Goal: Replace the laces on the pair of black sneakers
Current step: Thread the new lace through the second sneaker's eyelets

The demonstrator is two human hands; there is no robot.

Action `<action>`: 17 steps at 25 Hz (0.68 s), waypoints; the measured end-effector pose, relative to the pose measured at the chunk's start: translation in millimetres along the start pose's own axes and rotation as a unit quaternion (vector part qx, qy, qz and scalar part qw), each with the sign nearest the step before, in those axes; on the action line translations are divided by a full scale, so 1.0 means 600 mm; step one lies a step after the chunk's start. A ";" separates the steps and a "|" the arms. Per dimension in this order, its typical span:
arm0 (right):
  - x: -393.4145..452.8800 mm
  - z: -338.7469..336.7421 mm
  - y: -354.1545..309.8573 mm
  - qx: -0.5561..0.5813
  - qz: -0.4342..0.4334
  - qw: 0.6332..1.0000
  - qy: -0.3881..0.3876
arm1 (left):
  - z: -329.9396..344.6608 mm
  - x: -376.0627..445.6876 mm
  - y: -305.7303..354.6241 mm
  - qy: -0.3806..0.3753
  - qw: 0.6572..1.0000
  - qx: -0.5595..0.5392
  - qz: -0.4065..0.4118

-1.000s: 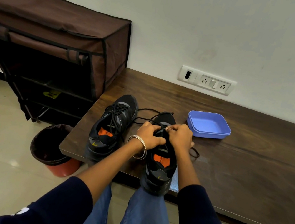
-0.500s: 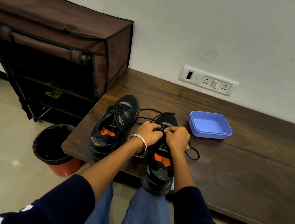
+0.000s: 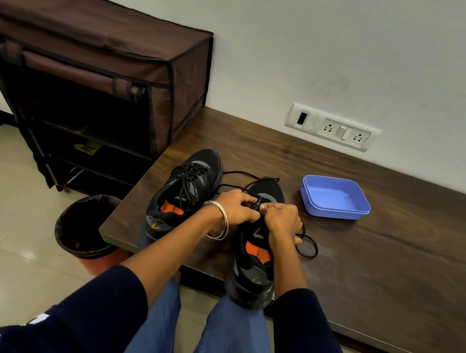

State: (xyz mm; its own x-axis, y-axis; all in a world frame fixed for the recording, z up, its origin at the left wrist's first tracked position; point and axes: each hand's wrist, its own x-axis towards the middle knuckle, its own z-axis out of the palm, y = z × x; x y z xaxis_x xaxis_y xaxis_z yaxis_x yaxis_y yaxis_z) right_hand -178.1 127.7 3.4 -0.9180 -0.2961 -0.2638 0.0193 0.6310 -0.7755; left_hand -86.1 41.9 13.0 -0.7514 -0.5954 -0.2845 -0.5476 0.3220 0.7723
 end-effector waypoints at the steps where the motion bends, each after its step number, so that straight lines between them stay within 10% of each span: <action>1: -0.001 0.002 0.000 0.003 0.004 1.000 -0.002 | -0.002 0.001 0.000 -0.007 1.000 0.004 0.000; 17: -0.006 0.017 0.009 0.014 -0.043 0.998 0.051 | -0.002 0.014 0.007 0.016 0.998 -0.049 -0.019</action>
State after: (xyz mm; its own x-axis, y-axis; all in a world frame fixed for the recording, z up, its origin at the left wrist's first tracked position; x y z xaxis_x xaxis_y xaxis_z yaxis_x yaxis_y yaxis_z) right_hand -170.4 124.6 -5.5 -0.9525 -0.2721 -0.1367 -0.0513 0.5857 -0.8089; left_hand -94.2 37.6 14.7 -0.7180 -0.6290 -0.2980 -0.5357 0.2261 0.8136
